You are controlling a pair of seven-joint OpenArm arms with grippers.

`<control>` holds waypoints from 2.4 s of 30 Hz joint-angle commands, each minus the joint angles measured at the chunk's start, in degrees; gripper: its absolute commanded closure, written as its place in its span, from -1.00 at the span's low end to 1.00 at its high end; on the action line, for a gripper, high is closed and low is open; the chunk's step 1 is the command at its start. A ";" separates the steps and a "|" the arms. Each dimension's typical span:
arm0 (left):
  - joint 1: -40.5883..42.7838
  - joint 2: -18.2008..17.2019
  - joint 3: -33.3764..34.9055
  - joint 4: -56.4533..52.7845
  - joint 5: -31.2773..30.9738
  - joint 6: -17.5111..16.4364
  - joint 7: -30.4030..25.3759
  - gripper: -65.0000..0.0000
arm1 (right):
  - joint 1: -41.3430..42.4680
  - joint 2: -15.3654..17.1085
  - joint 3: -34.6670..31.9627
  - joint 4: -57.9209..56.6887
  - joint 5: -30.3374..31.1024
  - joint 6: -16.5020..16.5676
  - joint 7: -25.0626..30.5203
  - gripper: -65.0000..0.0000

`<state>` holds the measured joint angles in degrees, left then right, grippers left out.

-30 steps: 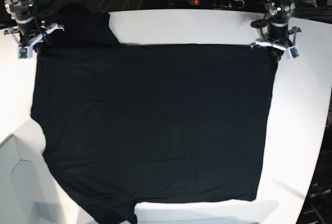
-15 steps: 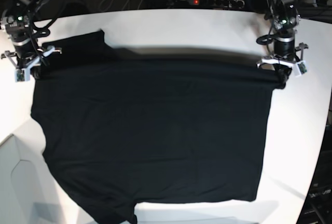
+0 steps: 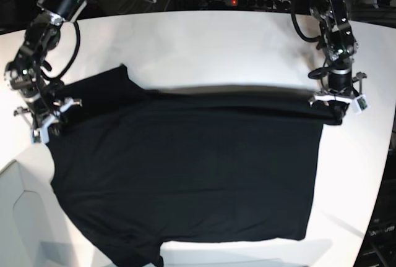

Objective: Fold the T-shirt properly
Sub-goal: 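Lift the shoulder edge and fold it toward the hem with both grippers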

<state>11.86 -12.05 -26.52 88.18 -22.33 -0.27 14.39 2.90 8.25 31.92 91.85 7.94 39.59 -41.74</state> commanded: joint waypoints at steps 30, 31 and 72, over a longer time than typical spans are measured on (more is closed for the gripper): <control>-16.56 -0.74 -0.16 -5.06 0.04 0.05 9.04 1.00 | 23.96 3.84 -1.02 -21.57 -5.53 0.41 4.86 1.00; -16.82 -0.74 -0.16 -5.76 0.04 0.05 9.04 1.00 | 24.22 3.84 -1.02 -22.54 -5.53 0.41 4.86 1.00; -22.36 -1.18 4.59 -9.72 0.04 0.49 9.04 0.00 | 26.25 4.01 -4.63 -24.73 -5.44 0.41 5.65 -0.14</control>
<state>-9.96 -12.53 -21.76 77.32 -22.15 0.14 24.58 27.55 11.44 27.24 66.11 1.48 39.62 -37.50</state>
